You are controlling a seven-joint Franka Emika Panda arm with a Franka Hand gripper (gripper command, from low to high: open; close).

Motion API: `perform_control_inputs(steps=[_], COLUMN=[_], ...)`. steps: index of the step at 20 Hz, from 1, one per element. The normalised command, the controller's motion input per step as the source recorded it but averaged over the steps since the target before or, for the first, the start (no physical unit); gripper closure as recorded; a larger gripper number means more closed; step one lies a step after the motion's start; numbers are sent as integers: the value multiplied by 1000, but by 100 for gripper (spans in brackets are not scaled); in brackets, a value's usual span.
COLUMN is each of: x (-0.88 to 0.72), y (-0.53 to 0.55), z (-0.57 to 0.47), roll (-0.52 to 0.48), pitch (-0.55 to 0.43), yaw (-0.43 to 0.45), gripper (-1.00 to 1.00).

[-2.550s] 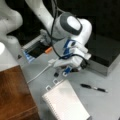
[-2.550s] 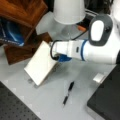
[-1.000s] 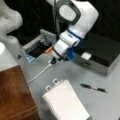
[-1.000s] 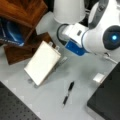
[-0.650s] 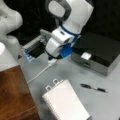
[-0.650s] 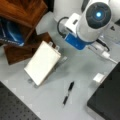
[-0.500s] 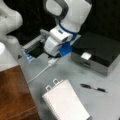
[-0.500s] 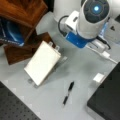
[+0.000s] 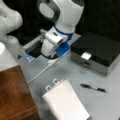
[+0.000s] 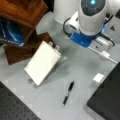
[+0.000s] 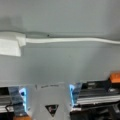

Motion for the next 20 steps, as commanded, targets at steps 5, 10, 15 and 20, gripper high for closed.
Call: perform_control_inputs(steps=[5,10,15,20], x=[-679,-662,-534,-189], y=[-66,-39,98,180], z=[-156,-106,-95,-145], roll=[388,315,221,110], pitch=[-510,-502,-368,-247], yaw=[-70,-48,-94,-107], gripper=[-100,-100,-100,-100])
